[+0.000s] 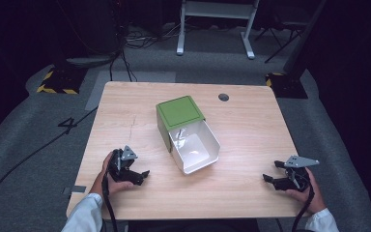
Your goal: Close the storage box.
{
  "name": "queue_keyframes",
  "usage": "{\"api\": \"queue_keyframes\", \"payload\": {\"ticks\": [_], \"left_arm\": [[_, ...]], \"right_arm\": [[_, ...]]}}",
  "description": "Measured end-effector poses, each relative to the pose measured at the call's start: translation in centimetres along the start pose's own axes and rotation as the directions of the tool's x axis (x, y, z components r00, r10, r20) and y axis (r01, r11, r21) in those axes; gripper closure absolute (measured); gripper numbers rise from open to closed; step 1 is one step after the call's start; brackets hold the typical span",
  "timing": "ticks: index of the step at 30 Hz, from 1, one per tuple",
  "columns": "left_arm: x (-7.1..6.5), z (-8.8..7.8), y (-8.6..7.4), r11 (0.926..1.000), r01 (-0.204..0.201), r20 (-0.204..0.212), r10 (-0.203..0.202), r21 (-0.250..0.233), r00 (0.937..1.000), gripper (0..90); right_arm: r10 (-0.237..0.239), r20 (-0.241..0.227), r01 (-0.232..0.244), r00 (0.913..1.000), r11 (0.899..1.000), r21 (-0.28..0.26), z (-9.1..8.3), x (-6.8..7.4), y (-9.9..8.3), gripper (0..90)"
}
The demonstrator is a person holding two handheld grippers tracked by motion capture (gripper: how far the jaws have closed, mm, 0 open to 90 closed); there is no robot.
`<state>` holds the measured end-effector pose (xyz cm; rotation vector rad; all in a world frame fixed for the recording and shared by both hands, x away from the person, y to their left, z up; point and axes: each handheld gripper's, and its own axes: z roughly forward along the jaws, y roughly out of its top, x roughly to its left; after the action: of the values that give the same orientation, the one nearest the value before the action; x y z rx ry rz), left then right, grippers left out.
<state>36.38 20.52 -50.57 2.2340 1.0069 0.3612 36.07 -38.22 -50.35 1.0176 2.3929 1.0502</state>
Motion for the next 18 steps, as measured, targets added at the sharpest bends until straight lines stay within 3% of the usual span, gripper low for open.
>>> {"api": "queue_keyframes", "payload": {"ticks": [11, 13, 15, 18], "left_arm": [[0.0, 0.0, 0.0, 1.0, 0.001, 0.0, -0.001, -0.001, 1.0, 0.1], [0.0, 0.0, 0.0, 1.0, 0.001, 0.0, -0.001, 0.0, 1.0, 0.1], [0.0, 0.0, 0.0, 1.0, 0.001, 0.001, -0.001, -0.001, 1.0, 0.1], [0.0, 0.0, 0.0, 1.0, 0.0, 0.0, 0.0, 0.0, 1.0, 0.1]], "right_arm": [[0.03, -0.069, -0.032, 0.9972, 0.999, -0.036, -0.4, -0.7, 0.3, 26.5], [0.022, -0.078, -0.025, 0.9968, 0.999, -0.042, -0.4, -0.6, 0.5, 27.6], [0.019, -0.12, -0.027, 0.9926, 0.998, -0.063, -0.4, -0.4, 1.1, 28.5], [-0.036, -0.166, 0.02, 0.9855, 0.995, -0.101, -1.0, 0.4, 2.9, 30.9]]}}
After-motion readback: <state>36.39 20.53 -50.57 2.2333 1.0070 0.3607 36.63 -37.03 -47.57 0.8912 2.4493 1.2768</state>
